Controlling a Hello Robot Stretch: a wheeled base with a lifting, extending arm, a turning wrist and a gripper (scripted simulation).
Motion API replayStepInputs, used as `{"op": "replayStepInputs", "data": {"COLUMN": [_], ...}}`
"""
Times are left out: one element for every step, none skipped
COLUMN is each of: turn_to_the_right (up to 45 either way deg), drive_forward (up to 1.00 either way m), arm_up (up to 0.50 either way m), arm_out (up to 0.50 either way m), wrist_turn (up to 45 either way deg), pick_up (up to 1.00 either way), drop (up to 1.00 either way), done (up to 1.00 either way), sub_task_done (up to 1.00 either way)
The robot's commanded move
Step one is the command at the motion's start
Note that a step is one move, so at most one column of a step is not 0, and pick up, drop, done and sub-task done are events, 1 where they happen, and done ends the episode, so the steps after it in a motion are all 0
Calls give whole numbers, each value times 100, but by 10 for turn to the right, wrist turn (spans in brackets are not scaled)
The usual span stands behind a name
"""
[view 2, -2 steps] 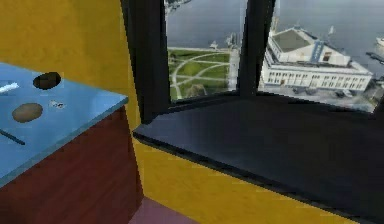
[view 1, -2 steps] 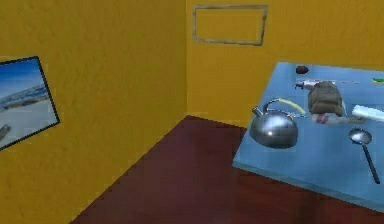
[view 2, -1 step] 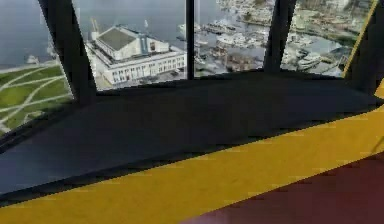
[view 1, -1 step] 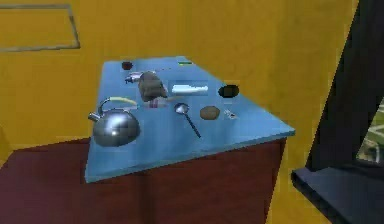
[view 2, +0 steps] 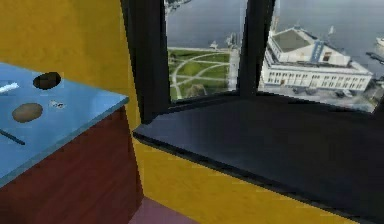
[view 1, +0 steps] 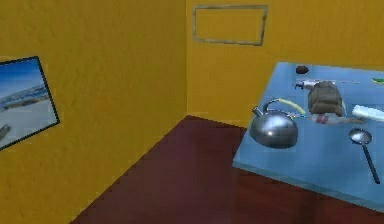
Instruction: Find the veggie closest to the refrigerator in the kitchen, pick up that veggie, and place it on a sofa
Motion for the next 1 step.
{"op": "replayStepInputs", "data": {"turn_to_the_right": [-210], "drive_forward": [0], "arm_up": [0], "arm_out": [0], "wrist_turn": [0], "pick_up": [0], "drop": [0], "done": [0], "sub_task_done": [0]}}
